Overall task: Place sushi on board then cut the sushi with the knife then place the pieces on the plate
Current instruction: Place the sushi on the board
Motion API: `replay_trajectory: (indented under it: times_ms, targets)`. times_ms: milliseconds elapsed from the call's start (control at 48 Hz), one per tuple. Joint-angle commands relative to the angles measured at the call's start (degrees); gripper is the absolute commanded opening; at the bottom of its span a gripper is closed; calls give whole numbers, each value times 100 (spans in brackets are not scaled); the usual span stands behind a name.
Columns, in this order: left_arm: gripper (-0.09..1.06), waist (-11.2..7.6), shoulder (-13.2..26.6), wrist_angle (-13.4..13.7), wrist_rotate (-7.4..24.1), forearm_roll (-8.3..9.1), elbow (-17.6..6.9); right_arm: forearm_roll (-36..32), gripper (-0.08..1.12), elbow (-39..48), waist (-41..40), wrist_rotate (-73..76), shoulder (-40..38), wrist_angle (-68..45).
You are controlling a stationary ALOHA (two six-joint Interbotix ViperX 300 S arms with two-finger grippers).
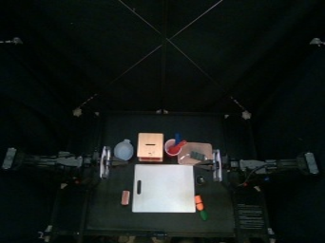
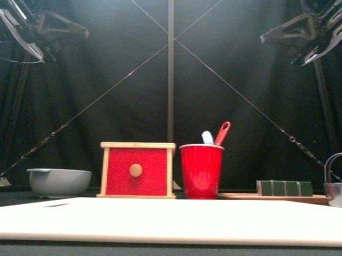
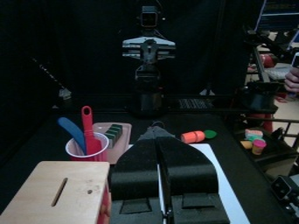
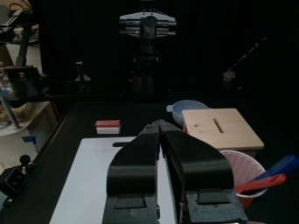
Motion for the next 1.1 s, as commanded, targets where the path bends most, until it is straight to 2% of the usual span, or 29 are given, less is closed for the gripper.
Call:
replay_trajectory:
  times_ms: [21, 188, 312, 667, 792, 1104]
  targets:
    - [-4, 387, 264, -105, -18, -44, 53, 70, 7, -53, -79, 44, 70, 0]
    - [-3, 431, 439, -105, 0, -79, 105, 396, 7, -26, -413, 167, 97, 211]
    - [-3, 431, 554, -105, 18, -35, 105, 721, 7, -79, -853, 176, 123, 624]
    - [-3, 448, 589, -105, 26, 0, 158, 861, 10, -369, -2092, 176, 826, 2663]
    - [-3, 439, 580, -105, 18, -9, 193, 817, 23, -501, -2285, 167, 1134, 3199]
    - [-3, 466, 580, -105, 26, 9, 211, 527, 81, -527, -2329, 167, 1380, 3401]
